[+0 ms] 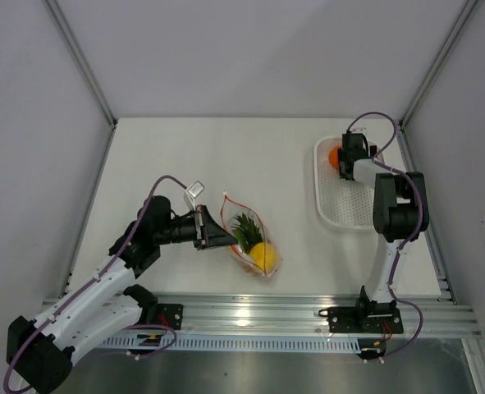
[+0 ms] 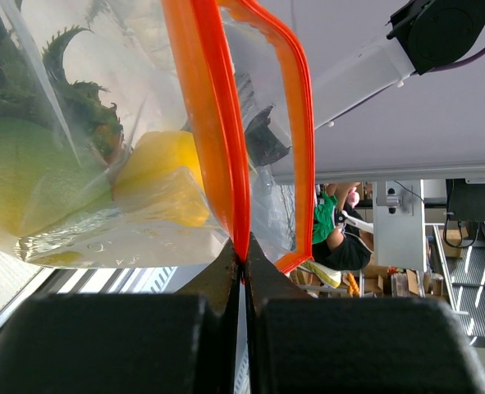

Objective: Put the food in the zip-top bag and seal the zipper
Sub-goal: Pick up the fake fruit from the bin.

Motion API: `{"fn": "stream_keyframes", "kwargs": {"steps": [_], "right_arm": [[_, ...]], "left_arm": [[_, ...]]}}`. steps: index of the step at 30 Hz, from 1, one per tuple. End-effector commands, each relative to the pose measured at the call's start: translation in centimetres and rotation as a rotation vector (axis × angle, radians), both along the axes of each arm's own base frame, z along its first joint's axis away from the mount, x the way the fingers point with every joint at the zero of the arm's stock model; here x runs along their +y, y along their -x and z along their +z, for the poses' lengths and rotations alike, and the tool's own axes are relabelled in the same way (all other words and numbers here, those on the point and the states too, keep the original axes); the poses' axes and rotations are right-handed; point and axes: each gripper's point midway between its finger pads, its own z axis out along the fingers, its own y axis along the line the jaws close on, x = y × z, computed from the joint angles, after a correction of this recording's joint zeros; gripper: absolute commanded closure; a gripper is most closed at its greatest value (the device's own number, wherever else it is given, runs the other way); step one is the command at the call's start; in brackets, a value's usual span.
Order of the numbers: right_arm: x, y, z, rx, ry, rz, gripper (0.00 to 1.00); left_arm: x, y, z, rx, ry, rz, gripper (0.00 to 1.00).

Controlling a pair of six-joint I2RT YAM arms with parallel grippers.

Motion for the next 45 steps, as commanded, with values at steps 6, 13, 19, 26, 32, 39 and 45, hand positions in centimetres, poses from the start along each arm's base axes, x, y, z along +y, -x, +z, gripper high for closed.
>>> {"fn": "stream_keyframes", "kwargs": {"steps": [6,13,19,26,32,39,45], "right_arm": [[0.6,-0.8,2.9,-0.095,-0.014,0.012,0.67],[1.1,0.4,6.9,-0.174,0.045,-0.009,0.75],[3.5,2.6,9.6,-0.191,0.015,0.010,0.77],[7.2,6.4,12.6,-0.221,-0.044,0.100,0.77],[8.9,8.9,13.1,-0.214,-0.136,0.154,0.77],[10.3,10.7,12.3,-0.200,-0.177,0.187,0.77],[11.7,11.0,12.5,-0.190,-0.203,0.223,0.77]], "left_arm": [[0.3,0.7,0.7,-0.026,0.016,-0.012,1.00],[0.7,1.0,0.8,-0.030,0.012,0.002,1.00],[1.1,1.3,0.7,-0.034,0.010,0.019,1.00],[1.3,1.4,0.4,-0.033,0.008,0.033,0.99],[1.3,1.4,0.6,-0.041,0.006,0.030,0.99],[0.8,0.6,0.7,-0.043,0.000,0.026,0.99],[0.5,0.1,1.3,-0.060,-0.002,0.024,0.99]]}}
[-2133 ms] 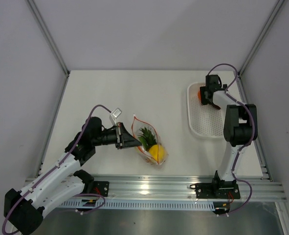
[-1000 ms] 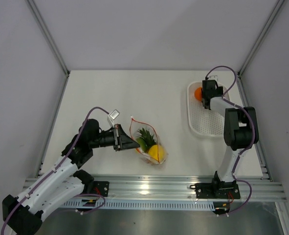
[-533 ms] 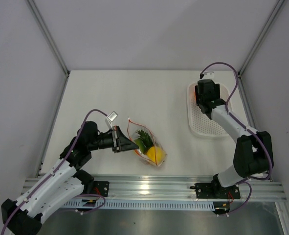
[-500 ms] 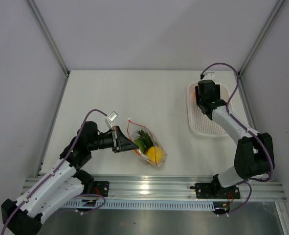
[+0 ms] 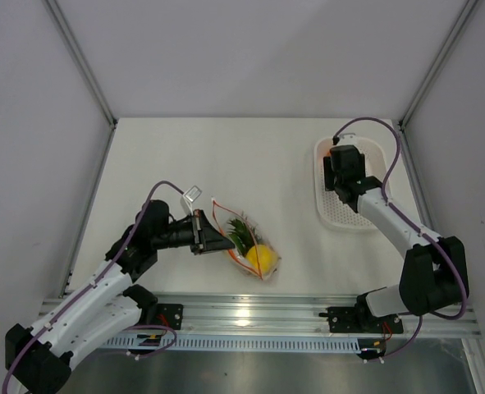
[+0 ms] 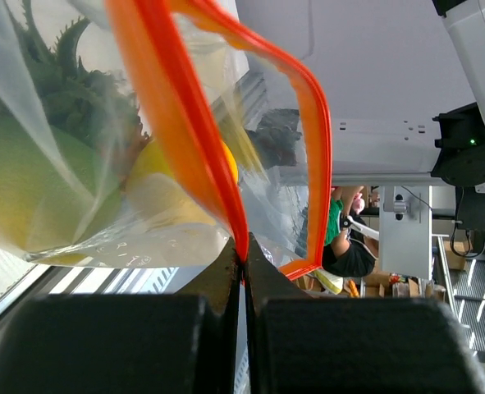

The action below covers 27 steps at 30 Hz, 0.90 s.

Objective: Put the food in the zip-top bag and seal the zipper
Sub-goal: Pick up the fake fruit from the bin, then place the fake fruit in the zipper food storage bag.

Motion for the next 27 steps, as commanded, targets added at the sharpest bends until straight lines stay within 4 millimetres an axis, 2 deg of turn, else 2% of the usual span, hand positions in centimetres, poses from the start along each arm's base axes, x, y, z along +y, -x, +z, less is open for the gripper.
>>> {"fn": "stream_keyframes", "kwargs": {"steps": [1,4,5,6,7,8,10,11,12,18,21,27], "right_arm": [[1.8,0.3,2.0,-0.039,-0.055,0.042,0.77],[4.4,1.3,3.0,-0.028,-0.100,0.139,0.77],[5.2,1.7,4.5,-0.058,-0.122,0.169,0.77],[5.7,2.3,5.0,-0.057,-0.132,0.199,0.77],[7.6,3.1,5.7,-0.057,-0.168,0.278,0.77],[8.4,3.9,7.6,-0.096,-0.202,0.326,0.77],[11.3,6.0,9.0,-0.083,-0.268,0.480,0.77],[12.2,7.0,11.0,-0.113,-0.300,0.540,0.76],[13.5,8.4,11.5,-0.092,-0.338,0.622,0.77],[18.4,14.7,17.9,-0.159,-0.483,0.941,0.77],[20.8,17.5,19.3,-0.138,-0.556,1.090,0.77],[24.8,22.2,19.1,-0.052,-0.622,1.312,0.75]], "left_arm": [[-0.3,-0.7,2.4,-0.088,0.027,-0.001,0.99],[-0.5,-1.0,2.4,-0.089,0.028,-0.004,0.99],[-0.6,-1.0,2.3,-0.085,0.029,-0.006,0.99],[-0.6,-1.1,2.4,-0.086,0.031,-0.004,1.00],[-0.7,-1.1,2.5,-0.088,0.035,-0.007,0.99],[-0.7,-1.2,2.6,-0.089,0.035,-0.005,0.99],[-0.8,-1.2,3.1,-0.096,0.042,-0.009,1.00],[-0.8,-1.2,3.4,-0.102,0.045,-0.010,0.99],[-0.8,-1.3,3.6,-0.103,0.045,-0.010,0.99],[-0.9,-1.4,5.6,-0.137,0.064,-0.008,0.99],[-0.9,-1.6,6.1,-0.149,0.062,-0.004,1.00],[-0.9,-1.7,5.9,-0.140,0.053,-0.002,0.99]]}}
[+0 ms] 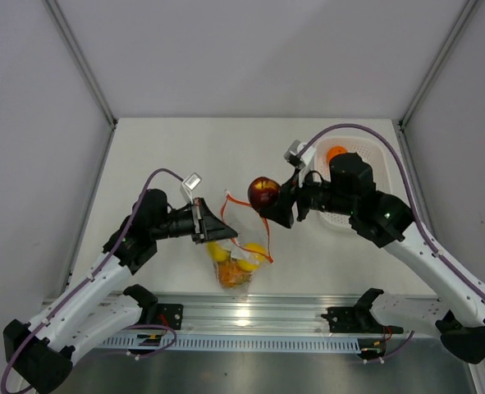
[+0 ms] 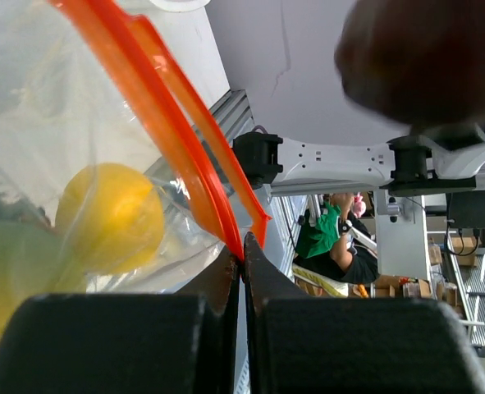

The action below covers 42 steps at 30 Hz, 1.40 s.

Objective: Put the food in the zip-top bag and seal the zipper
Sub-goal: Place the fake fruit in the zipper food storage bag.

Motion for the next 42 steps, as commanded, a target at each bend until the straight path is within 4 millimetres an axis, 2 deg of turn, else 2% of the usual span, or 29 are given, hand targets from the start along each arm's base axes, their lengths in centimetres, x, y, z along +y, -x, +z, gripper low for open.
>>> {"fn": "stream_keyframes", "kwargs": {"steps": [1,3,5,14,18,22,23,24,28,34,39,40,42], "right_arm": [[2.7,3.9,0.0,0.034,-0.020,0.197,0.74],[3.5,4.9,-0.8,0.058,-0.013,0.246,0.73],[4.0,5.0,-2.0,0.089,0.010,0.256,0.72],[5.0,4.2,-6.2,0.195,0.089,0.215,0.67],[5.5,3.4,-7.8,0.221,0.116,0.170,0.48],[6.1,3.3,-8.5,0.216,0.134,0.165,0.29],[6.3,3.1,-8.3,0.206,0.132,0.159,0.20],[6.5,3.2,-8.2,0.203,0.131,0.158,0.01],[6.6,2.5,-7.9,0.186,0.127,0.116,0.00],[6.0,0.7,-6.2,0.139,0.116,0.014,0.01],[3.4,-3.8,-3.9,0.090,0.081,-0.269,0.01],[1.9,-5.7,-3.6,0.089,0.069,-0.377,0.01],[0.5,-7.1,-2.8,0.100,0.033,-0.440,0.01]], "left_arm": [[-0.1,-0.4,1.7,-0.065,0.021,0.003,0.99],[-0.1,-0.3,1.2,-0.056,0.013,0.003,0.99],[0.0,-0.3,1.1,-0.052,0.013,0.005,0.99],[0.5,0.3,0.7,-0.048,0.011,0.016,0.99],[0.6,0.5,0.8,-0.049,0.012,0.016,0.99],[0.6,0.6,0.9,-0.051,0.014,0.017,0.99],[0.6,0.6,0.9,-0.052,0.015,0.018,0.99],[0.6,0.6,1.0,-0.052,0.015,0.017,0.99],[0.7,0.6,0.9,-0.051,0.015,0.020,0.99],[0.7,0.7,0.9,-0.051,0.012,0.014,0.99],[0.7,0.8,0.9,-0.050,0.012,0.008,0.99],[0.6,0.8,0.9,-0.052,0.013,0.006,1.00],[0.7,0.8,0.9,-0.052,0.012,0.006,0.99]]}}
